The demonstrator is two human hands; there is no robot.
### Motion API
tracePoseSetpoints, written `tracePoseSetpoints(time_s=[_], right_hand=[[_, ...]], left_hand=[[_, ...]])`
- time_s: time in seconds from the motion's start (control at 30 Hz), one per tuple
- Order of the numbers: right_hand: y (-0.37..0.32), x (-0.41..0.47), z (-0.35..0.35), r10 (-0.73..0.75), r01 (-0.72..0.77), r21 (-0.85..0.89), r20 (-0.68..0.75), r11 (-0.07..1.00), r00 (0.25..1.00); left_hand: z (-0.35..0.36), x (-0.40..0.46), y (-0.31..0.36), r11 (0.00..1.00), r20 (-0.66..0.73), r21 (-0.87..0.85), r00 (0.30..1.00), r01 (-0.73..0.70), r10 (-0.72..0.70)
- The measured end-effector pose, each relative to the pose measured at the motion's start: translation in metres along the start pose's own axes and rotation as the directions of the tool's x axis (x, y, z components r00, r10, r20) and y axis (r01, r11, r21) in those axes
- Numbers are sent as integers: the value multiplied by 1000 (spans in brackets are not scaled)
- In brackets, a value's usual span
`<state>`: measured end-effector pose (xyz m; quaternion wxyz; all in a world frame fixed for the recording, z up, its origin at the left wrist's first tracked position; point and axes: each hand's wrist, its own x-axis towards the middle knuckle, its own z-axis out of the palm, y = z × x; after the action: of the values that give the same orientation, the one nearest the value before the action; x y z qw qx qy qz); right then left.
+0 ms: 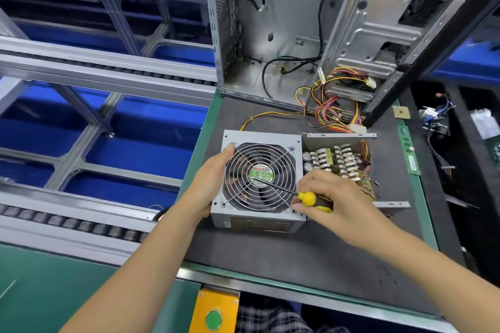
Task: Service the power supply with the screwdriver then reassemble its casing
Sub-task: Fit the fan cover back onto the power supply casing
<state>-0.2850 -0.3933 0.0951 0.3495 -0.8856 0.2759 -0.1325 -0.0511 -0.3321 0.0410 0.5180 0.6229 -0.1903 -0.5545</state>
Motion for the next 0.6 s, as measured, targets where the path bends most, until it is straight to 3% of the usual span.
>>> tracePoseSetpoints(time_s=[0.23,0.43,0.6], right_hand=[[-3,0,-1,-56,58,-94,24,994,998],[-10,-7,-1,-189,208,-351,89,913,978],[-10,-7,1,-185,200,-342,76,918,980]], left_hand=[[2,-4,3,1000,14,-10,1000,20,-20],[3,-6,6,1000,16,-1,1000,27,-27],[3,-6,5,1000,22,9,1000,22,-22]])
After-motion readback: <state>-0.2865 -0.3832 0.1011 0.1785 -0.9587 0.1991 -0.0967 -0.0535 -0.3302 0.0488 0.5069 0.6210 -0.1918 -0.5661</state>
